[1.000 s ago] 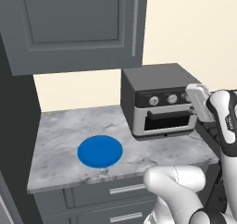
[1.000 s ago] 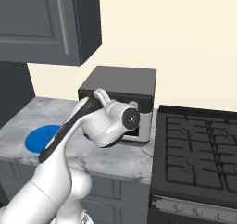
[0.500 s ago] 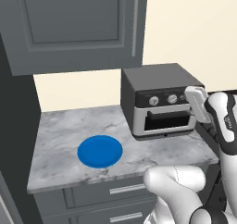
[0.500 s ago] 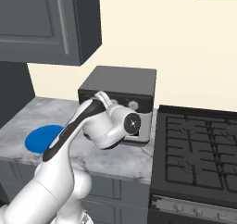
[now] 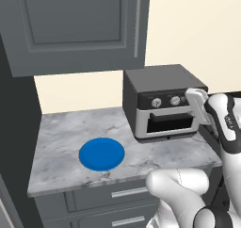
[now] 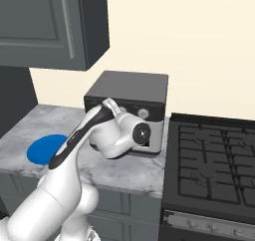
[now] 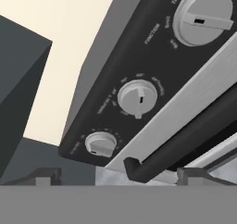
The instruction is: Pull the toaster oven rack outwards. Pick up the baguette from the plate and place it on the toaster oven rack. Close the toaster oven door fully and set the temperature to the lowest setting.
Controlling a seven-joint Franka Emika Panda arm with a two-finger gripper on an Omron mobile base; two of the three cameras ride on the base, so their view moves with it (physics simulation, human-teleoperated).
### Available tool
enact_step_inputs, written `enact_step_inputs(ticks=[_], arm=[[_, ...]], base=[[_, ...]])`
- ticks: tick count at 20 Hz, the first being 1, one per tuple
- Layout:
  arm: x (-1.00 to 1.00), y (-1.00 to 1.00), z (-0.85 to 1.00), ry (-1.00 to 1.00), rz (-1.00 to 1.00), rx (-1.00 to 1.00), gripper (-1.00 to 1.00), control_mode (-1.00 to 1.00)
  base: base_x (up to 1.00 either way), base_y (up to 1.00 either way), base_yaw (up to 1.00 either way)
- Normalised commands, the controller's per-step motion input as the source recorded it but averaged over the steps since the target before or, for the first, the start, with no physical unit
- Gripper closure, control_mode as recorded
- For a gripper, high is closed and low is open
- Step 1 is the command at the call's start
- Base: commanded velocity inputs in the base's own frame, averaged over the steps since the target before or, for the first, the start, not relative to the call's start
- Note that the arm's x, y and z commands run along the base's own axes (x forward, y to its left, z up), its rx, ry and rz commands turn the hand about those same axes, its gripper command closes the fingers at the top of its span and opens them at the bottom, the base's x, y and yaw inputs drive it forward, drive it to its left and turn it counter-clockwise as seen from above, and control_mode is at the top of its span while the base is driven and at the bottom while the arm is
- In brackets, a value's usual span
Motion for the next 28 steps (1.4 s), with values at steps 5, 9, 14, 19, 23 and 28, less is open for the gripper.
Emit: enact_step_inputs(ticks=[5, 9, 14, 19, 23, 28], arm=[[0.15, 0.00, 0.00, 0.00, 0.00, 0.00, -1.00, -1.00], [0.20, 0.00, -0.06, 0.00, 0.00, 0.00, -1.00, -1.00], [0.22, 0.00, -0.10, 0.00, 0.00, 0.00, -1.00, -1.00], [0.18, -0.01, -0.12, 0.00, 0.00, 0.00, -1.00, -1.00], [0.12, -0.01, -0.09, 0.00, 0.00, 0.00, -1.00, -1.00], [0.11, -0.03, -0.05, 0.00, 0.00, 0.00, -1.00, -1.00]], base=[[0.00, 0.00, 0.00], [0.00, 0.00, 0.00], [0.00, 0.00, 0.00], [0.00, 0.00, 0.00], [0.00, 0.00, 0.00], [0.00, 0.00, 0.00]])
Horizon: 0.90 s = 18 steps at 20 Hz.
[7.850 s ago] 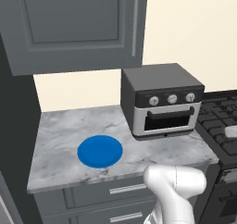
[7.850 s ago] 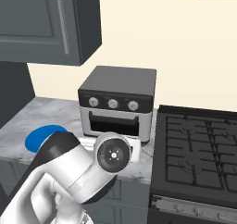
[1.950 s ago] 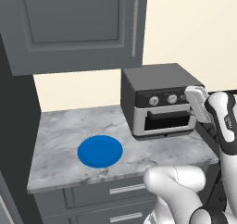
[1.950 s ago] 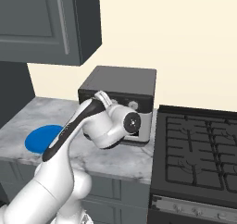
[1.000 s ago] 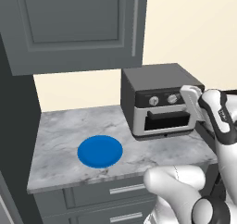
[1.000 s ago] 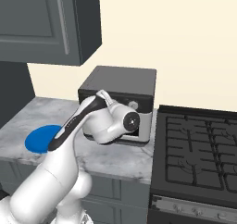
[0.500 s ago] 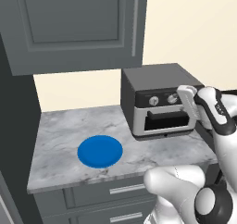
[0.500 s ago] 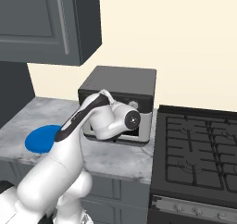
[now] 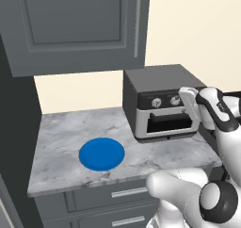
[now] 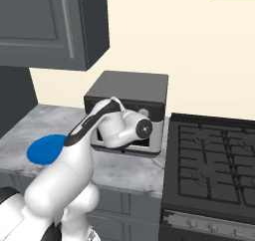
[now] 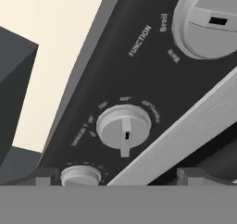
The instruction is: Pull the toaster oven rack outwards. Pick up the baguette from the plate and place it on the toaster oven rack. Close the toaster oven door fully and set the temperature to the lowest setting.
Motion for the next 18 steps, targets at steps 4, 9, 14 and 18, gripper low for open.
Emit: enact_step_inputs(ticks=[4, 9, 14, 18], arm=[[0.11, -0.04, -0.07, 0.00, 0.00, 0.00, -1.00, -1.00], [0.12, -0.04, -0.09, 0.00, 0.00, 0.00, -1.00, -1.00], [0.15, -0.01, -0.10, 0.00, 0.00, 0.00, -1.00, -1.00], [0.19, 0.00, -0.07, 0.00, 0.00, 0.00, -1.00, -1.00]], base=[[0.00, 0.00, 0.00], [0.00, 0.00, 0.00], [0.00, 0.00, 0.00], [0.00, 0.00, 0.00]])
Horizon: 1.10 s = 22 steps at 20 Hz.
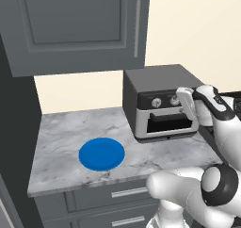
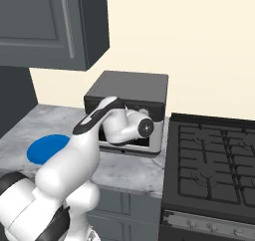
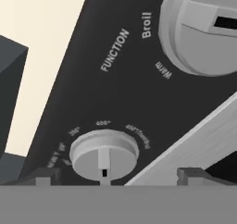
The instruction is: Pull the toaster oven rack outwards. Pick up the baguette from the plate and place it on the toaster oven rack. Close the toaster oven door fully and set the temperature to the lowest setting.
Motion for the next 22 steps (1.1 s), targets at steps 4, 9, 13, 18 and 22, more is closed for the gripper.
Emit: enact_step_inputs(ticks=[4, 9, 13, 18, 22], arm=[[0.16, 0.00, -0.05, -0.01, 0.00, 0.00, -1.00, -1.00], [0.16, 0.00, -0.05, -0.01, 0.00, 0.00, -1.00, -1.00], [0.14, 0.00, -0.09, -0.02, 0.00, 0.00, -1.00, -1.00], [0.14, 0.00, -0.11, -0.02, 0.00, 0.00, -1.00, -1.00], [0.13, 0.00, -0.12, -0.01, 0.00, 0.00, -1.00, -1.00]], base=[[0.00, 0.00, 0.00], [0.00, 0.00, 0.00], [0.00, 0.00, 0.00], [0.00, 0.00, 0.00], [0.00, 0.00, 0.00]])
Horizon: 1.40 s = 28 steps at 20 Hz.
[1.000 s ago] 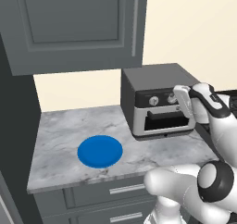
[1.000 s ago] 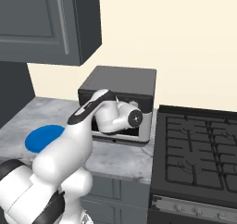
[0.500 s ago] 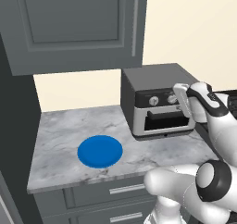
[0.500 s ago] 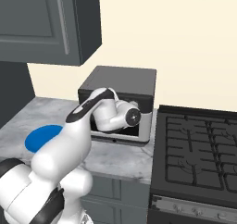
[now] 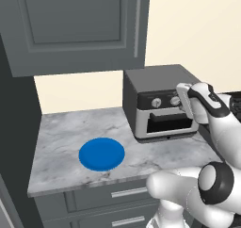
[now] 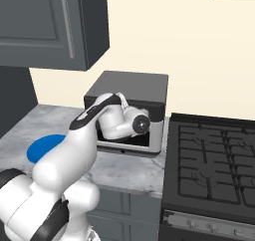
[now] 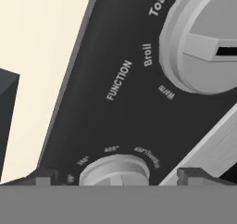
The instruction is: Pull the toaster oven rack outwards. Pick up the baguette from the plate and place it on the toaster oven rack. Close the toaster oven door fully and set the temperature to the lowest setting.
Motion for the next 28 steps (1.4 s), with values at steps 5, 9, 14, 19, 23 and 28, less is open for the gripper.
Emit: enact_step_inputs(ticks=[5, 9, 14, 19, 23, 28], arm=[[0.08, 0.00, -0.10, 0.00, 0.00, 0.00, -1.00, -1.00], [0.07, 0.00, -0.09, 0.00, 0.00, 0.00, 1.00, -1.00], [0.06, 0.00, -0.11, -0.01, 0.00, 0.00, 1.00, -1.00], [0.02, 0.00, -0.13, -0.02, 0.00, 0.00, 1.00, -1.00], [0.00, 0.00, -0.10, -0.02, 0.00, 0.00, 1.00, -1.00], [0.00, 0.00, -0.02, -0.02, 0.04, 0.00, 1.00, -1.00]], base=[[0.00, 0.00, 0.00], [0.00, 0.00, 0.00], [0.00, 0.00, 0.00], [0.00, 0.00, 0.00], [0.00, 0.00, 0.00], [0.00, 0.00, 0.00]])
